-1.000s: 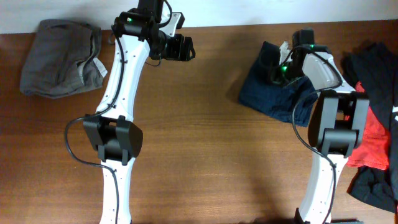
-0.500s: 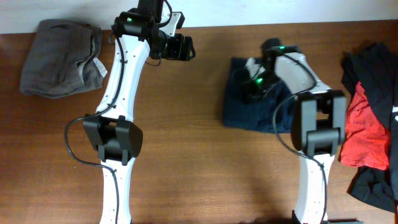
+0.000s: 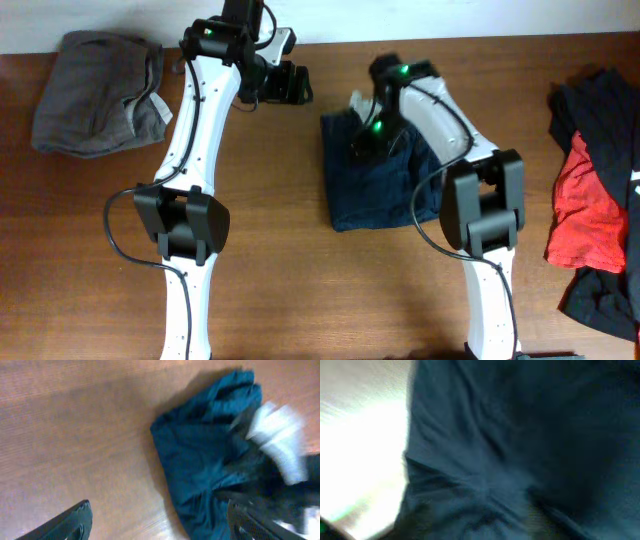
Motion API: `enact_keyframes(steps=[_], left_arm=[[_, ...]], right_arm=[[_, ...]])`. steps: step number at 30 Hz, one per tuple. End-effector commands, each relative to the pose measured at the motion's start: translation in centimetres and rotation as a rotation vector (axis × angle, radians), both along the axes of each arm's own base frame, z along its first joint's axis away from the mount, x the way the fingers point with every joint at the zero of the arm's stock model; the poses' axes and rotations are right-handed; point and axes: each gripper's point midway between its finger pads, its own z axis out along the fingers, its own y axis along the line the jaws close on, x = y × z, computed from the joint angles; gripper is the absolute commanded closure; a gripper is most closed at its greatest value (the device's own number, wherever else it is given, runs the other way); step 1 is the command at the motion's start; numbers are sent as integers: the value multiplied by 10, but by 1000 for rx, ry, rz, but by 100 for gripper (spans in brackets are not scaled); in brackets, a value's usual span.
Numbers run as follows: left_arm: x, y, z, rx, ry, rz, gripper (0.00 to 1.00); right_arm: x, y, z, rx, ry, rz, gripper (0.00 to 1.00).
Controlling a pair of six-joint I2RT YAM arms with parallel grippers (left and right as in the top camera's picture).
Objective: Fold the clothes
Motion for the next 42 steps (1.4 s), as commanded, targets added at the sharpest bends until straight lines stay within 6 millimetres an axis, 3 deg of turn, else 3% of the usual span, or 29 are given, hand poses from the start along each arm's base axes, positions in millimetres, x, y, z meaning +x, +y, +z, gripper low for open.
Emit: enact_keyframes(steps=[1,7,13,17,22,26,35,42], left_arm=[[-14,3,-3,21,43,-32,14],[-57,3,-26,11,261,-49,14],[-85,-41,-59,-181,398,-161,14],[-97,-65,-97,-241,423,-206,14],[-93,-79,-114,-243,372,-230,14],[-90,-68,-128,-155,382,-174,14],[-92,-72,-161,-163,496,-64,14],[-93,-89,-158,-222,491,-96,14]], right_arm=[[35,-29,56,-59,-154,-59,1],[54,-92,105,-156,-235,-232,2],[54,-140,110,-142,-204,-339,1],[47,-166,109,-131,-164,-393,1],[45,-173,108,-134,-151,-408,1],[42,-171,108,-135,-143,-400,1],[42,-172,108,-137,-144,-401,1],[42,-172,108,-138,-144,-401,2]])
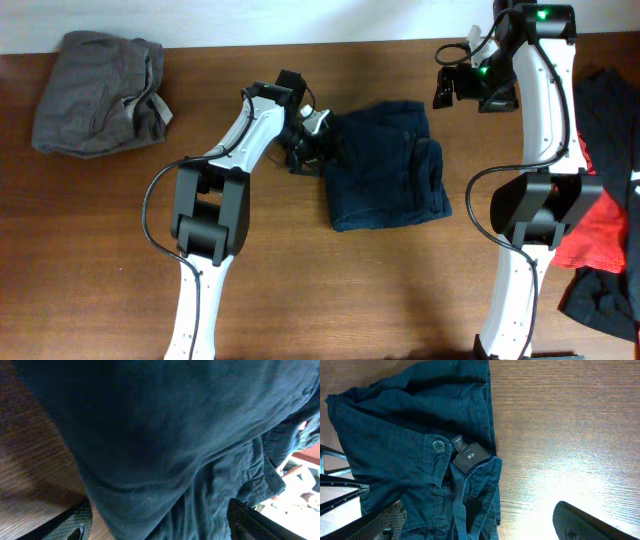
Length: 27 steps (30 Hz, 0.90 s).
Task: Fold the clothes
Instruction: 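Grasp the folded trousers with the left gripper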
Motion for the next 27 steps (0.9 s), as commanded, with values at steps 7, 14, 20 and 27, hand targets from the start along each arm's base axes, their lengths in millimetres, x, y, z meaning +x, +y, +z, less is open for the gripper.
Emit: enact_keyframes(steps=[7,14,20,27], left_arm=[[-19,-22,-27,42,49,-31,14],[-15,-25,-27,33,25,-34,67],[-4,-28,-26,12,-40,-51,99],[54,14,-19,220,-297,-51,99]], right_arm=[[1,3,10,4,-24,3,1],[1,3,10,4,-24,3,1],[1,3,10,3,-24,3,1],[1,3,10,2,-25,10,1]])
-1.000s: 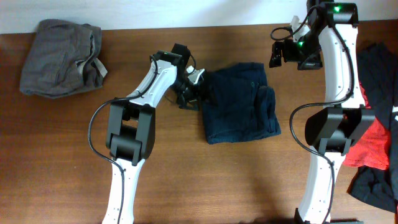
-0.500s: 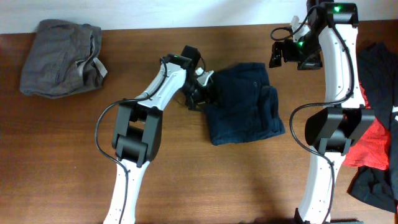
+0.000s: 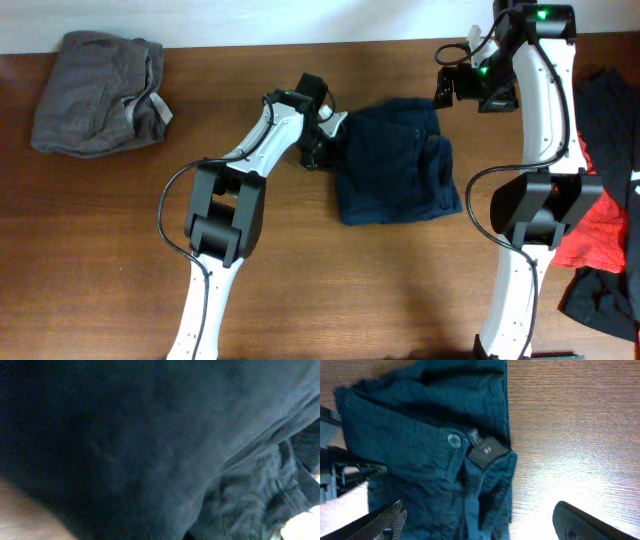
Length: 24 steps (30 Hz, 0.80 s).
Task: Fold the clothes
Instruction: 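Grasp the folded trousers with the left gripper, then carry the folded trousers with the left gripper onto the grey garment top left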
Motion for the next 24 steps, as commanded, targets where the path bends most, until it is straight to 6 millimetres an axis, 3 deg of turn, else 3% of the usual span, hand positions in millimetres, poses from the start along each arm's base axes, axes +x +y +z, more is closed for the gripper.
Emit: enact_keyframes(steps=[1,6,9,18,24], left_arm=[[50,45,-2,177,-199,13,99],[97,96,16,349,-406,-26,99],[113,121,25,405,-471,-50,99],[135,188,31,468,-551,-132,99],[154,248,46,602,-598,-93,99]], right_arm=[[1,3,10,2,-25,8,1],[-2,2,9,-4,-14,8,1],[-3,2,9,-3,-7,8,1],[-9,2,8,-2,16,8,1],[-15,0,7,-17,40,5,2]])
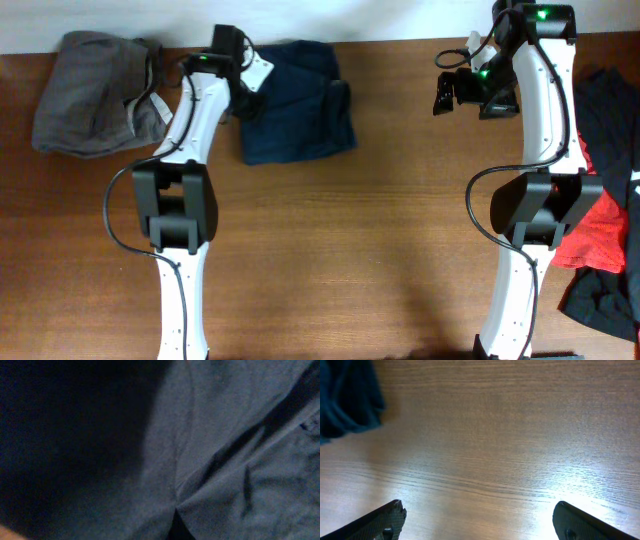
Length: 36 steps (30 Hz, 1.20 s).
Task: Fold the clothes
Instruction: 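Carry the folded trousers with the left gripper onto the grey garment top left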
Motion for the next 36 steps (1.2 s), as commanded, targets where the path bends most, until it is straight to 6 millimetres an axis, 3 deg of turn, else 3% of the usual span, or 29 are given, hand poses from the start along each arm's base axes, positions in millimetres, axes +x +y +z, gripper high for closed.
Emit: enact_keyframes(steps=[1,11,21,31,36], left_arm=[[21,47,16,128,-79,0,100],[53,127,72,168,-251,92,99],[51,196,82,185,-280,197,100],[52,220,116,204,-343,226,100],[51,222,118,210,-344,231,100]], right_arm=[[0,-1,8,-22,-20,4,1],[-5,-1,8,-19,2,-8,1],[-5,-1,8,-16,9,-41,1],[-5,-1,8,-15,11,-51,1],[-5,-1,8,-15,11,-51,1]])
